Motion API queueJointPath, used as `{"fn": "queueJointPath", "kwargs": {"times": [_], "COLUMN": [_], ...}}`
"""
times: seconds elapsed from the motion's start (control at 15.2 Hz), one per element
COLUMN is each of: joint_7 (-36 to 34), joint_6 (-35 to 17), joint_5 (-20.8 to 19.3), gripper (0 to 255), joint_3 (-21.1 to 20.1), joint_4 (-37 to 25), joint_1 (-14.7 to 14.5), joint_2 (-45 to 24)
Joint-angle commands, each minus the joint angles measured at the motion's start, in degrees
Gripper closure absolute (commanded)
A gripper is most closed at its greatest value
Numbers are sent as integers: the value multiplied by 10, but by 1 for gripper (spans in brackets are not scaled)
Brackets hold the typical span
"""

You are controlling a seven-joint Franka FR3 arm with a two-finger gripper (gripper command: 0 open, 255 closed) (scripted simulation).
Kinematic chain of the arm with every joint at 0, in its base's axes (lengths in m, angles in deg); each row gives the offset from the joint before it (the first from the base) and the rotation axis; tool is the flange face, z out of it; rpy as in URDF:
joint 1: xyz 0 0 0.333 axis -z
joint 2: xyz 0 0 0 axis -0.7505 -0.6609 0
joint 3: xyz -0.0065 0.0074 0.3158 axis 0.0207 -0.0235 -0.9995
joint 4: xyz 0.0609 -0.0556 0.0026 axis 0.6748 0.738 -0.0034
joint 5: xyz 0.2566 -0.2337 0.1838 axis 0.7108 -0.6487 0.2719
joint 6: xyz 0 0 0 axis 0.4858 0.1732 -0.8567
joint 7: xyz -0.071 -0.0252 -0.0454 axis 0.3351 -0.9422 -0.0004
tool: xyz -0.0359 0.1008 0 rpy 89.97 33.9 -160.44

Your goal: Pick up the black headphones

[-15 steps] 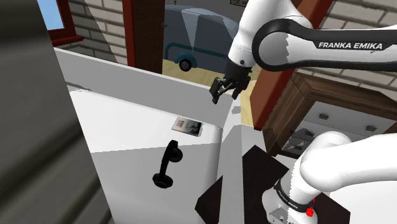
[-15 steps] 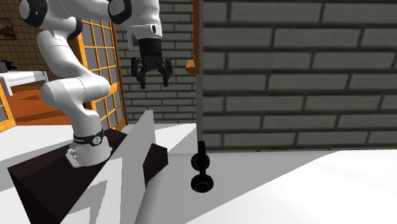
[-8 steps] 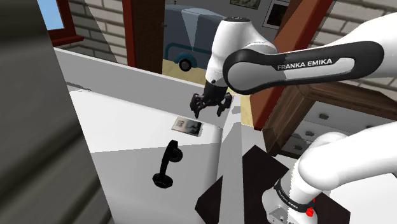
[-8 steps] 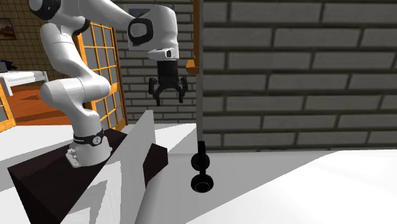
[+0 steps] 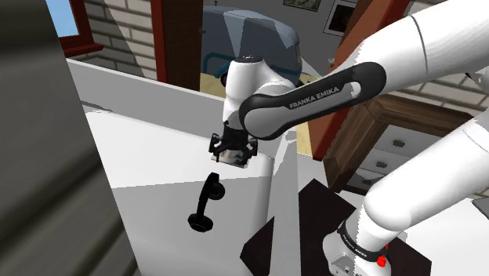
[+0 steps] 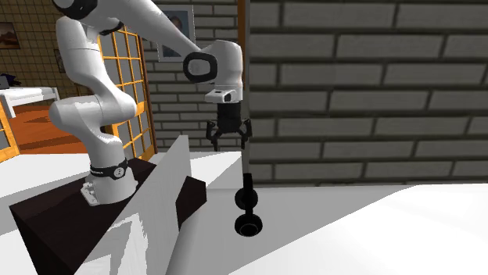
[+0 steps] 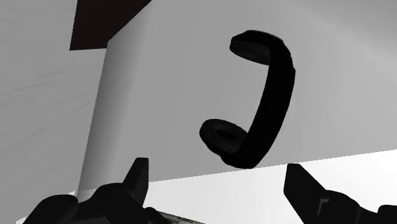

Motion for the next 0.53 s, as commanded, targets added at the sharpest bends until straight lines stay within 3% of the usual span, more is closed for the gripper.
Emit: {"fn": "queueJointPath", "kwargs": {"times": [0.0, 0.33, 0.46], "joint_7": [-75, -252, -276], "joint_6": [-26, -66, -76], "joint_5": [-32, -142, -160], "gripper": [0, 0, 0], "joint_3": [-24, -28, -18], "joint_4": [-21, -86, -93], "joint_1": [14, 9, -1], "joint_2": [-61, -213, -237]}}
